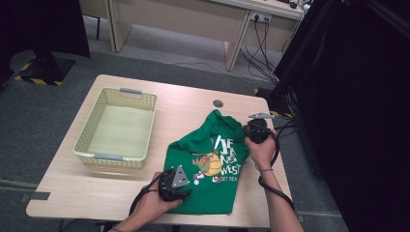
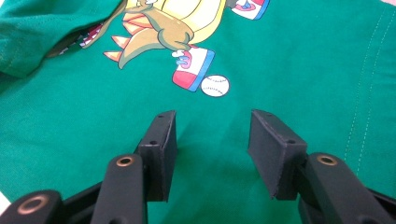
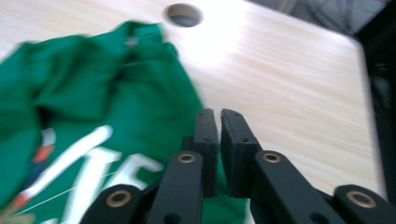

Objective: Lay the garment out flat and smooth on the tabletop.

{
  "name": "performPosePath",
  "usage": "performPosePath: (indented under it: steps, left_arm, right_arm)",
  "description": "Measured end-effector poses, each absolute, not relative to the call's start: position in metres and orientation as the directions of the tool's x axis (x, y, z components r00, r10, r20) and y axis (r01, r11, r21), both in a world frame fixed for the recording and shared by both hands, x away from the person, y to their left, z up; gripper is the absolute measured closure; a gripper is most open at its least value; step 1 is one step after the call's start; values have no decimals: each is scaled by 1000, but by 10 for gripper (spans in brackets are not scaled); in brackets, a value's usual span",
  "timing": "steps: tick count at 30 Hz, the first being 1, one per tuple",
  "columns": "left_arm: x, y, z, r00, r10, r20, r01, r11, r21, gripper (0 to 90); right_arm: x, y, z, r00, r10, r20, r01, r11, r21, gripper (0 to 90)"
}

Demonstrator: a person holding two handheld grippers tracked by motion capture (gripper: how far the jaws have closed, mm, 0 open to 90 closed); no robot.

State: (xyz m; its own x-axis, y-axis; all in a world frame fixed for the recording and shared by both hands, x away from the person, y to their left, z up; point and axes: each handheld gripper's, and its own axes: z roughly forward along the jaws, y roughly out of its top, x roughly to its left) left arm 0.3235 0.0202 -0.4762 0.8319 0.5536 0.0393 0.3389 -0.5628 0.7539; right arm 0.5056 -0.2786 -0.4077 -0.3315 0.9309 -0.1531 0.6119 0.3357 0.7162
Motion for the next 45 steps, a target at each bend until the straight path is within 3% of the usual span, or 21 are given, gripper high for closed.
performPosePath:
  steps: [7, 14, 22, 24, 30, 35, 40, 45]
  left_arm:
    - [315, 22, -476, 838, 545, 40, 335, -570, 750, 508]
    - [316, 23, -476, 837, 547, 33, 341, -568, 749, 503]
    - [314, 23, -476, 839, 543, 43, 332, -571, 751, 503]
    - [314, 23, -476, 838, 543, 44, 330, -570, 752, 503]
    - [311, 25, -477, 838, 544, 41, 330, -566, 755, 504]
    - [311, 26, -477, 837, 546, 35, 334, -561, 758, 503]
    - [311, 26, -477, 836, 548, 36, 336, -562, 756, 499]
    - [312, 25, -476, 834, 551, 32, 344, -564, 751, 485]
  right_arm:
    - [509, -307, -402, -233, 960, -157, 639, 273, 720, 769]
    - [490, -281, -406, -448, 890, -87, 582, 364, 727, 567]
    - [495, -257, -422, -496, 850, -176, 572, 472, 671, 425]
    - [498, -254, -428, -490, 848, -203, 580, 491, 650, 433]
    - [510, -260, -436, -425, 878, -223, 620, 461, 635, 724]
    - [515, -272, -435, -366, 907, -207, 649, 408, 642, 849]
    - [518, -287, -429, -300, 933, -197, 666, 353, 657, 847]
    - [515, -297, -427, -286, 937, -199, 671, 344, 656, 748]
